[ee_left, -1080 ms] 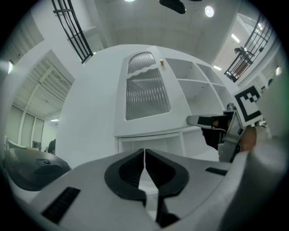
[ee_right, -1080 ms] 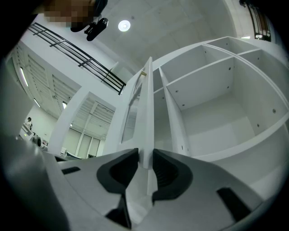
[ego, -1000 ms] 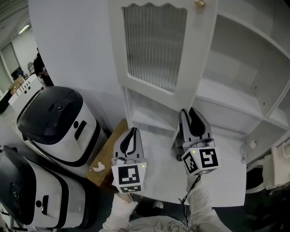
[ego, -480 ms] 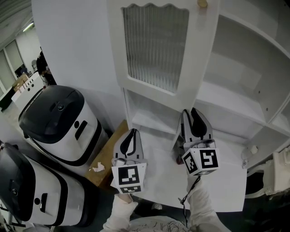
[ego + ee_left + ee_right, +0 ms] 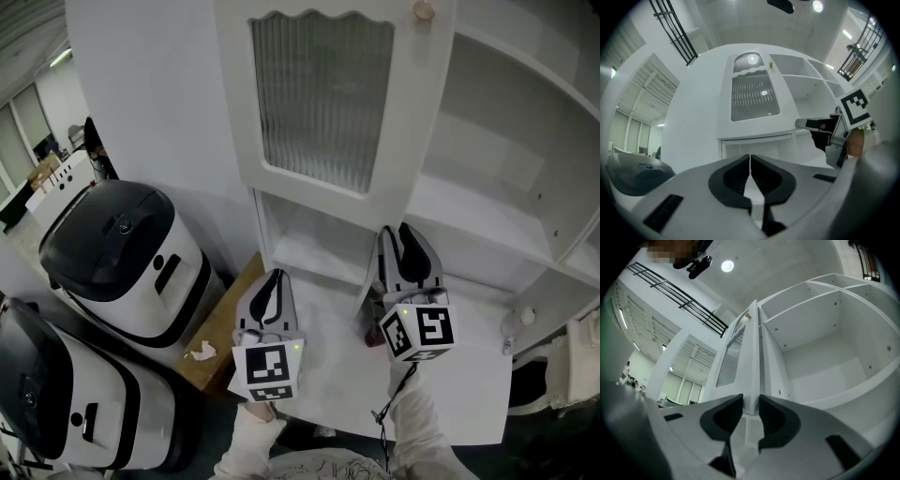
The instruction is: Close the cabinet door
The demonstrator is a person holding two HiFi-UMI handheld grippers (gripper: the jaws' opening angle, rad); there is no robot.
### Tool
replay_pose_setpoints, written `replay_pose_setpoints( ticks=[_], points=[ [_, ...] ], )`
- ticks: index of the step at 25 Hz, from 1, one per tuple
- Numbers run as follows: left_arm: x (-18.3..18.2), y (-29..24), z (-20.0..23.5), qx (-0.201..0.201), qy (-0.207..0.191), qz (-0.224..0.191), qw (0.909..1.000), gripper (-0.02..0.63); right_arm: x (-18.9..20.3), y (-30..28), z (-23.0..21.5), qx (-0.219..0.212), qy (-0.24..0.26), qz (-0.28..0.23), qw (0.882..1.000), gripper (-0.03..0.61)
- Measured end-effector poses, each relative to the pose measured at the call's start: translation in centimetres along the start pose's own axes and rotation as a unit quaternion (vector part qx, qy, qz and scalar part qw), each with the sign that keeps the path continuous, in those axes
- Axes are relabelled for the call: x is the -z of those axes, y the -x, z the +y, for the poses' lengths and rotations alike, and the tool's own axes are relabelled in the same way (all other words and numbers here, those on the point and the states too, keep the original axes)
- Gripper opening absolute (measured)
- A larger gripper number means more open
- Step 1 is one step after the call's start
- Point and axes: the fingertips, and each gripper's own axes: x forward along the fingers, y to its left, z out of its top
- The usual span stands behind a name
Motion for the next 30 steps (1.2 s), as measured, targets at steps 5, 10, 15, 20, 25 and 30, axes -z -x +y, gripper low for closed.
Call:
replay_pose_setpoints(
  ticks=[5, 10, 15, 20, 25, 30],
  points=[
    [0.2, -0.8, 0.1, -0.002, 0.000, 0.003, 1.0000, 0.012, 0.2, -0.5, -0.6, 0.007, 0.004, -0.001, 1.000, 0.107],
    [0.3, -1.5, 0.1, -0.003, 0.000, 0.004, 1.0000, 0.012, 0.3, -1.1, -1.2, 0.022, 0.013, -0.004, 1.000, 0.109],
    [0.5, -1.8, 0.0, -0.003, 0.000, 0.004, 1.0000, 0.012, 0.6, -1.6, -1.8, 0.027, -0.003, -0.007, 1.000, 0.113],
    [0.8, -2.1, 0.2, -0.006, 0.000, 0.008, 0.9999, 0.012, 0.8, -1.9, -2.2, 0.029, -0.002, -0.006, 1.000, 0.117],
    [0.8, -2.2, 0.3, -0.009, 0.000, 0.008, 0.9999, 0.012, 0.9, -2.2, -2.5, 0.034, -0.004, -0.006, 0.999, 0.115],
    [0.7, -2.2, 0.5, -0.010, 0.001, 0.008, 0.9999, 0.012, 1.1, -2.4, -2.8, 0.039, -0.005, -0.003, 0.999, 0.114]
  ],
)
